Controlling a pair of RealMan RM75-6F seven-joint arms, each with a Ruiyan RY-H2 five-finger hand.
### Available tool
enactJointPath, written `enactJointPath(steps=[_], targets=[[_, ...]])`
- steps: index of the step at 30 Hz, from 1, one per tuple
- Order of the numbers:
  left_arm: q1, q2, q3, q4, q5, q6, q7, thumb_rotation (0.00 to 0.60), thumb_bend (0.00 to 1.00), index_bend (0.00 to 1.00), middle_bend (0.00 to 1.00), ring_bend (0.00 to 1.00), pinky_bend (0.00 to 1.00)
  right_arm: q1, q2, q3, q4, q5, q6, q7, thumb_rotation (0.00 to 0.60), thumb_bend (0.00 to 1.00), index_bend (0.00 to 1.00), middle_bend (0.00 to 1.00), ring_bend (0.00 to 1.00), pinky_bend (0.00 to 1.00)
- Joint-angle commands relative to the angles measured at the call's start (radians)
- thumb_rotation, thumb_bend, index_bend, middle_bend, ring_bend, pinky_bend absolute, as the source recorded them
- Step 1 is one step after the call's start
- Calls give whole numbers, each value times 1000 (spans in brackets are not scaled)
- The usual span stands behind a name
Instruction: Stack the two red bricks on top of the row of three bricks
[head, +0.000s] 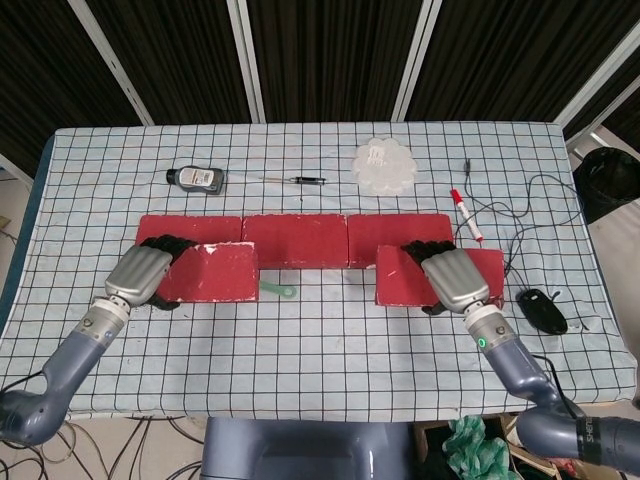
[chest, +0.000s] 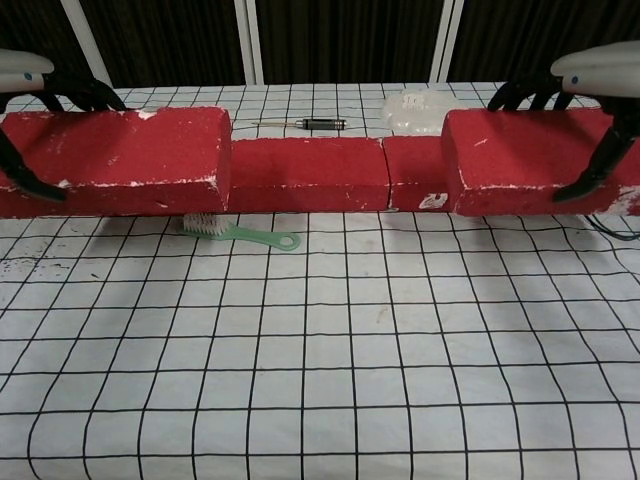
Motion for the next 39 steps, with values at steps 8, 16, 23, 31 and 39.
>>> enactJointPath(steps=[8,16,23,31,39], targets=[[-200,-58,-91,249,-151,-243,-17,600,180,169,194,91,188,151,-16,96,176,151,-228,98,600,161,141,218,229,227],[-263,-128,-111,366,-186,-327,-74,600,180,169,194,91,188,262,-127,103,383,220,-357,120,600,161,141,218,229,227],[-280,-167,-112,445,-184,-375,-135,600,180,169,194,91,188,349,-233,98,537,287,-431,139,600,161,141,218,229,227],[-279,-182,-106,490,-125,-403,-194,600,180,169,194,91,187,417,-302,76,622,348,-474,148,600,161,140,218,229,227],[-276,-197,-98,528,-89,-424,-239,600,180,170,194,91,186,464,-348,58,664,368,-476,146,600,161,140,218,229,227]])
